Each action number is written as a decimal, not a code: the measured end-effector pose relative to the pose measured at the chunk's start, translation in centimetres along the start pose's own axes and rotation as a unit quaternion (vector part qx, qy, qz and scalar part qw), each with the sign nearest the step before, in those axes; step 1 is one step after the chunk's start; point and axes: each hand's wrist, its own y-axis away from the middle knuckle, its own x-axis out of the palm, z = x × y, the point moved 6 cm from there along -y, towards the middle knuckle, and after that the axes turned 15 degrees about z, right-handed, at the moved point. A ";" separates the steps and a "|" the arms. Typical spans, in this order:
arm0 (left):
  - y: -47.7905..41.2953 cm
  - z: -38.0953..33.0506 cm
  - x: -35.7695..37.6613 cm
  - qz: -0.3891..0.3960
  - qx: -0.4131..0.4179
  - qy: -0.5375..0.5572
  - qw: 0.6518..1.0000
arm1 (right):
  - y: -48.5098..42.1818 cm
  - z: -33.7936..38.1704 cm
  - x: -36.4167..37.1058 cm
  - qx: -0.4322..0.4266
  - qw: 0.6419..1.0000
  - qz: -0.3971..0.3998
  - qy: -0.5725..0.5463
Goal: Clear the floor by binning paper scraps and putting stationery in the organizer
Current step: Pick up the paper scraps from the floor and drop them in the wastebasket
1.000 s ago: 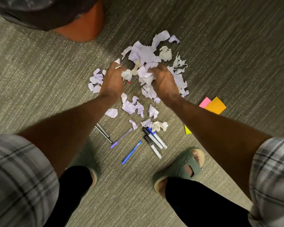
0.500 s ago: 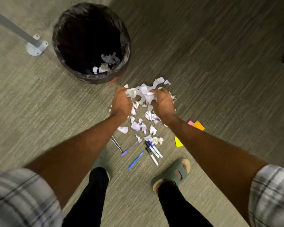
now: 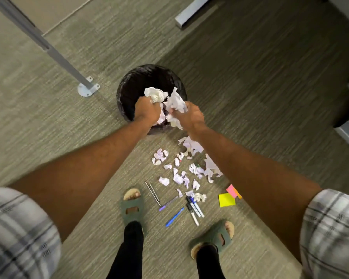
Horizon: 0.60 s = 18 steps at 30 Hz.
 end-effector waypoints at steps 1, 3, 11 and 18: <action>-0.3 -0.3 -0.9 0.007 -0.002 0.017 1.000 | -0.5 0.7 0.4 0.006 1.000 0.008 -0.018; -0.9 -0.5 -2.2 0.024 -0.005 0.056 0.998 | -2.3 1.3 1.2 0.022 0.998 0.036 -0.047; -3.1 0.1 -2.9 0.099 -0.027 0.203 0.974 | -3.6 4.2 3.0 0.043 0.964 0.097 -0.244; -3.2 3.5 -1.7 0.086 -0.060 0.238 0.965 | -2.0 1.0 3.6 0.057 0.955 0.081 -0.279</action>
